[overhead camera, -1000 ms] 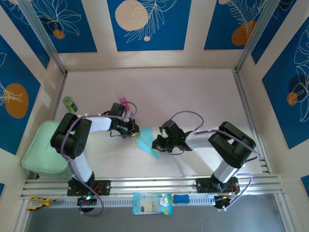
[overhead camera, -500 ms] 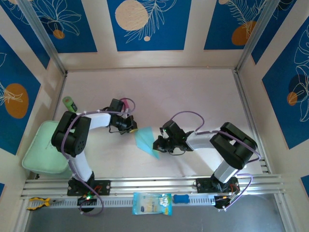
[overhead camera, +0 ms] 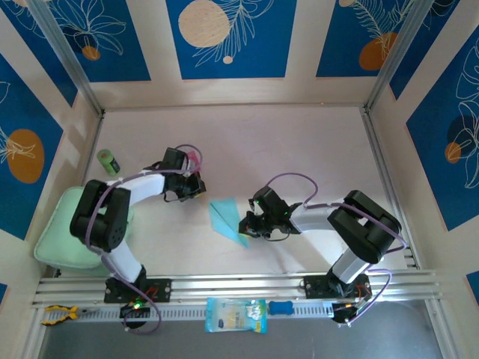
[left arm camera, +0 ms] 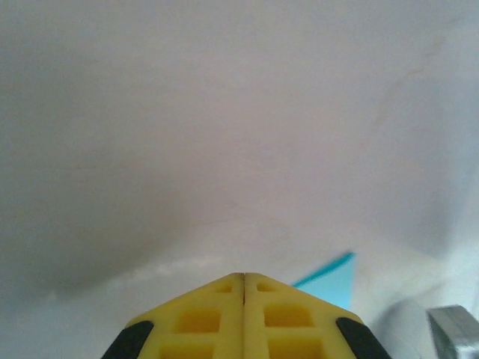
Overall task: Fold a paper plane with a square sheet of paper (pick it up from the middle)
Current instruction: Fourth fold the wing at the center of the table.
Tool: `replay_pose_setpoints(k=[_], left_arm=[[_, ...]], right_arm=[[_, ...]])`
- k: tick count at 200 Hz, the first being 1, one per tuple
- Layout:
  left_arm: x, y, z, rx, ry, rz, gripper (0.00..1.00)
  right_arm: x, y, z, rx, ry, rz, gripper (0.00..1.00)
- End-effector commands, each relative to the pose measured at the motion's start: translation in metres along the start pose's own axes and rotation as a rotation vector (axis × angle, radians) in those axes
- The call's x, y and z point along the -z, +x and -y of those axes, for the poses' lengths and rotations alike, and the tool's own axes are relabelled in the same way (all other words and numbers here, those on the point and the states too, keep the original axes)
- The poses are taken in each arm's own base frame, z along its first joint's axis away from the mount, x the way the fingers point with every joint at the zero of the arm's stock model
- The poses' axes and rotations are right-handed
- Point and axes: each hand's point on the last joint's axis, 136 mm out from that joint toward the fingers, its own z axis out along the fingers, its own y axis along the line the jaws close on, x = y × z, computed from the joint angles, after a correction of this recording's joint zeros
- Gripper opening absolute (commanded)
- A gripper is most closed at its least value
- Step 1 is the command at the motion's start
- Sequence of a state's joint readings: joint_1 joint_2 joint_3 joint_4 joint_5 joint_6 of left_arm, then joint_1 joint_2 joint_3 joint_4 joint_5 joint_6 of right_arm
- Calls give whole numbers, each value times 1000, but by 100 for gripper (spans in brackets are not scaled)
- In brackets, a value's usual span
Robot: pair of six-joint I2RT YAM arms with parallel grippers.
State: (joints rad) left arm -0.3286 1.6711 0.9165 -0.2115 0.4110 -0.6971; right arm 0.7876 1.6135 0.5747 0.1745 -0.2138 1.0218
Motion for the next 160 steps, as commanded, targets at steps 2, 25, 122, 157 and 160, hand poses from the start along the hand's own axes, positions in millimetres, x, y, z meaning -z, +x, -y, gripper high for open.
replay_pose_setpoints(k=[2, 25, 122, 157, 160], left_arm=[[15, 13, 20, -64, 41, 12, 6], [4, 46, 46, -128, 136, -59, 6], [-50, 97, 9, -122, 27, -246, 3], [-53, 99, 5, -119, 15, -262, 2], [-53, 99, 5, -120, 15, -262, 2]], right_arm=[[0, 29, 53, -89, 183, -89, 0], [1, 27, 51, -85, 181, -82, 0], [12, 1, -5, 26, 54, -27, 2], [5, -9, -37, 69, -45, -26, 3], [3, -10, -39, 68, -48, -28, 3]])
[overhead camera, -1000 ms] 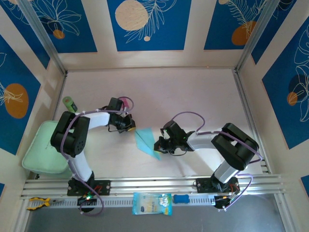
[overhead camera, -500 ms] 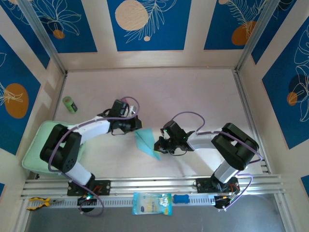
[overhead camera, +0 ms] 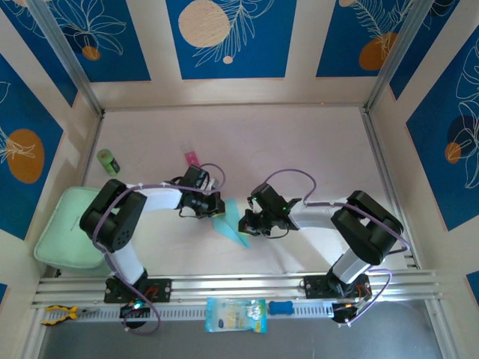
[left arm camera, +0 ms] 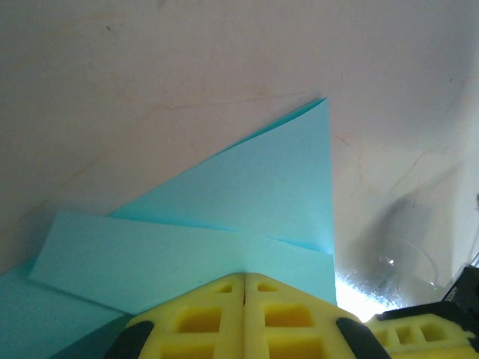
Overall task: Fold a paper plane with a square sheet of paper (pick it up from the middle)
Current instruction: Fourth fold the wing at the center of the table.
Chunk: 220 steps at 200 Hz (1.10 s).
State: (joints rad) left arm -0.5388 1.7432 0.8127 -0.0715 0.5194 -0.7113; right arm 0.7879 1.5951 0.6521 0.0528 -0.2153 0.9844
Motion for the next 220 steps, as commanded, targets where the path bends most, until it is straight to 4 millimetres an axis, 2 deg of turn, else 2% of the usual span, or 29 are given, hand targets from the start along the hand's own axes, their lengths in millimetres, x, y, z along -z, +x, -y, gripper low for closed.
replay_pose_setpoints(k=[1, 24, 51, 69, 141, 181, 220], left_arm=[[-7, 9, -20, 21, -69, -42, 2], [-6, 9, -21, 18, -73, -43, 2], [-6, 8, -21, 17, -79, -43, 2], [-6, 8, -21, 17, -79, -43, 2], [-6, 6, -24, 19, -88, -45, 1], [-5, 7, -23, 23, -85, -45, 1], [-5, 9, -23, 37, -72, -45, 1]], right_arm=[[-4, -7, -25, 43, -67, -13, 3], [-16, -10, -27, 40, -66, -33, 3], [-33, -2, -9, -3, -15, -85, 4], [-33, 9, 0, -13, 2, -107, 5], [-4, 45, 33, -43, 10, -107, 7], [24, 36, 15, -26, -8, 0, 10], [40, 32, 19, -101, 51, 53, 20]])
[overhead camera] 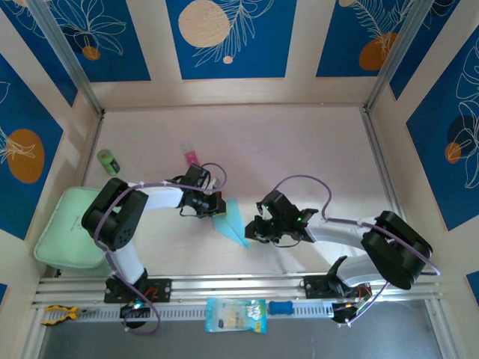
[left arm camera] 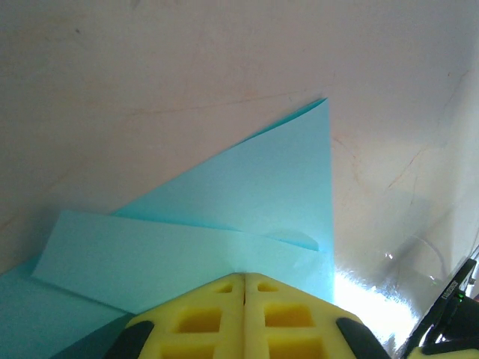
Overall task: Fold a paper plane with a square sheet of paper (pick it up from the middle)
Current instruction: Fourth fold the wing at the center of the table, then turn over the paper at the center of the table.
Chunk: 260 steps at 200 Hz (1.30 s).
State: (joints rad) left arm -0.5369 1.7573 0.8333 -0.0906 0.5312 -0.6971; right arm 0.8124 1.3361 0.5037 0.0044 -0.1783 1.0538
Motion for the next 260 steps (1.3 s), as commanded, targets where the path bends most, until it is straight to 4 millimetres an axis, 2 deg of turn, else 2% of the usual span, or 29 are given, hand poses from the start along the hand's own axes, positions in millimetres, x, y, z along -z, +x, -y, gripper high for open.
replay_pose_setpoints(k=[1, 22, 73, 108, 136, 233, 260], left_arm=[[-3, 10, -24, 45, -73, -29, 1], [-4, 9, -24, 56, -61, -32, 1], [1, 6, -25, 88, -40, -20, 1], [2, 7, -25, 92, -35, -21, 1], [3, 7, -25, 94, -35, -21, 1], [4, 7, -24, 91, -29, -17, 1], [4, 7, -24, 92, -27, -17, 1]], right_arm=[[6, 3, 12, -76, 79, 10, 21], [5, 7, 11, -108, 80, -2, 31], [-4, 18, 16, -163, 95, -15, 37], [-8, 24, 14, -164, 72, -41, 37], [-11, 28, 22, -179, 94, -55, 37], [-13, 30, 29, -178, 122, -61, 36], [-13, 30, 26, -172, 104, -61, 37]])
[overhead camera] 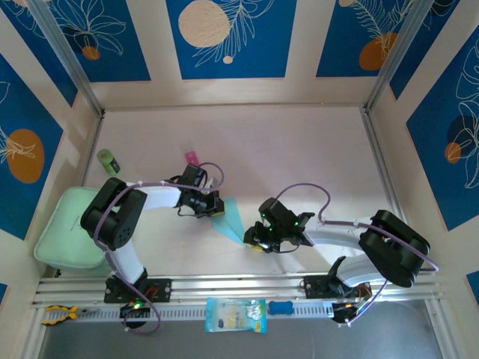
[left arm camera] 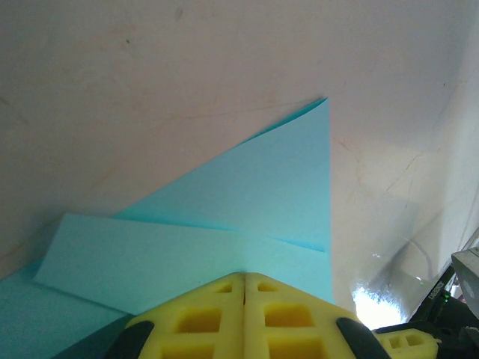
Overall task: Fold a paper plane with a square sheet of paper (pick it up from the middle)
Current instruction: Turn over the paper at the center of the table.
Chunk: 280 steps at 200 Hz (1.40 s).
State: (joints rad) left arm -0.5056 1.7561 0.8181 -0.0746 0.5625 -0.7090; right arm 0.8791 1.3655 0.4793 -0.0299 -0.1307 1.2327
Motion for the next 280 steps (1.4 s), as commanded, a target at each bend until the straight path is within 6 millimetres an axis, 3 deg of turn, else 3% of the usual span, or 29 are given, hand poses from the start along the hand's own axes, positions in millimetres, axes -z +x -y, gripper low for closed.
replay_pose_setpoints(k=[1, 190, 235, 280], left_arm=[[0, 9, -19, 58, -52, -18, 1], [0, 9, -19, 70, -42, -19, 1], [0, 8, -19, 81, -30, -17, 1], [-1, 7, -18, 115, 3, -14, 1]], right_arm=[[-3, 6, 5, -7, 10, -24, 37], [-10, 3, -2, -17, -50, -17, 34], [-1, 5, 9, -49, 10, -3, 35], [5, 10, 8, -63, -9, -18, 37]])
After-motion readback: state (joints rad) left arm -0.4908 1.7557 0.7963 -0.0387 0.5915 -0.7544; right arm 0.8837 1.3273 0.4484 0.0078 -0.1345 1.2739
